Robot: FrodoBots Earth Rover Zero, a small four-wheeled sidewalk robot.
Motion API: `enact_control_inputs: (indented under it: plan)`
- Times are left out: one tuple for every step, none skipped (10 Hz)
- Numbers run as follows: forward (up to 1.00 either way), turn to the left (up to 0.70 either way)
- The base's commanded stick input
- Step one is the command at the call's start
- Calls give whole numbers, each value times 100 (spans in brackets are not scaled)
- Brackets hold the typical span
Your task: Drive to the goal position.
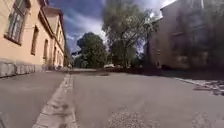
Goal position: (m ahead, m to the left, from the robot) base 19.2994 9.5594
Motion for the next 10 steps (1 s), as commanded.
enact_control_inputs:
  plan:
    - [70,-30]
    - [70,-30]
    - [70,-30]
    - [70,-30]
    - [70,-30]
    - [70,-30]
    - [70,-30]
    - [70,-30]
    - [70,-30]
    - [70,-3]
